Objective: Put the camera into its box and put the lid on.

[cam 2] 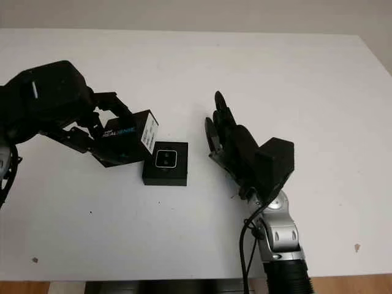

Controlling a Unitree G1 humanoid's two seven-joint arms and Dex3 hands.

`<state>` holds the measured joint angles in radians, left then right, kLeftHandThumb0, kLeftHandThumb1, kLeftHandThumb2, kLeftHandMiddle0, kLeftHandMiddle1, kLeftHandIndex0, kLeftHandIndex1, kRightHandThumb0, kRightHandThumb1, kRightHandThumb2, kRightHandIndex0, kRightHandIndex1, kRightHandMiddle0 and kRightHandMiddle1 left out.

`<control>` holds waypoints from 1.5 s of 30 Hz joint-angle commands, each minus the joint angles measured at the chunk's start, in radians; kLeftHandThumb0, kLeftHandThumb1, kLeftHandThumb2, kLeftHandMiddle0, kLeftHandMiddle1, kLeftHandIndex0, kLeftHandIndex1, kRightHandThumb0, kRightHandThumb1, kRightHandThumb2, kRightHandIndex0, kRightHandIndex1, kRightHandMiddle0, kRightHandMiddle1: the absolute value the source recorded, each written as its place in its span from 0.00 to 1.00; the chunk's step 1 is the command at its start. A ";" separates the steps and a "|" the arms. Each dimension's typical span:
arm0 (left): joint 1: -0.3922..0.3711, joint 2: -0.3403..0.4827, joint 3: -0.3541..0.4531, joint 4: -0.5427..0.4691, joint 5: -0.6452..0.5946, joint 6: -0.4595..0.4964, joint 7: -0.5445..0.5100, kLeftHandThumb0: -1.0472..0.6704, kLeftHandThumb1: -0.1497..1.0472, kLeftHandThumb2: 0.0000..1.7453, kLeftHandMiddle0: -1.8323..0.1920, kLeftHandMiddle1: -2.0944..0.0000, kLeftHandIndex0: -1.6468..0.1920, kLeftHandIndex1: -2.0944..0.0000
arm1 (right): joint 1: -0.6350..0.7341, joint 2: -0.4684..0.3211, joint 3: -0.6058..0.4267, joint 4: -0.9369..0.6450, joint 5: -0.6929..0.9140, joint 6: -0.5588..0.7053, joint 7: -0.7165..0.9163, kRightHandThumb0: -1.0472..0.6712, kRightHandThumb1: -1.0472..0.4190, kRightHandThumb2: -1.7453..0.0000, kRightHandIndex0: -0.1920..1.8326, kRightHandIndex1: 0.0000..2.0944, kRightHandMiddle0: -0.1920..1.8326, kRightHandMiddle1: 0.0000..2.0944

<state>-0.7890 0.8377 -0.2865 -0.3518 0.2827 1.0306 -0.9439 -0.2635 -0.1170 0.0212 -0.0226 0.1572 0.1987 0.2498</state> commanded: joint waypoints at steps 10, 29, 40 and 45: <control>-0.056 -0.060 -0.066 0.007 -0.035 0.096 0.114 0.35 1.00 0.13 0.83 0.12 0.85 0.26 | 0.031 0.008 0.008 -0.046 -0.017 0.016 -0.019 0.23 0.00 0.64 0.00 0.00 0.00 0.00; -0.008 -0.064 -0.130 0.043 0.026 -0.095 0.173 0.35 1.00 0.13 0.90 0.20 0.89 0.28 | 0.041 0.033 0.013 -0.052 -0.019 0.000 -0.032 0.22 0.00 0.64 0.00 0.00 0.00 0.00; 0.010 -0.080 -0.158 0.019 0.026 -0.052 0.157 0.35 1.00 0.12 0.88 0.19 0.87 0.30 | 0.044 0.052 0.013 -0.053 -0.021 -0.010 -0.047 0.23 0.00 0.62 0.00 0.00 0.00 0.00; 0.005 -0.086 -0.189 -0.001 0.030 -0.014 0.141 0.36 1.00 0.12 0.85 0.12 0.87 0.25 | 0.051 0.064 0.014 -0.056 -0.024 -0.022 -0.055 0.24 0.00 0.62 0.00 0.00 0.00 0.00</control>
<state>-0.7850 0.7530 -0.4618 -0.3362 0.3111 1.0082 -0.7958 -0.2276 -0.0576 0.0331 -0.0554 0.1339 0.1928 0.1968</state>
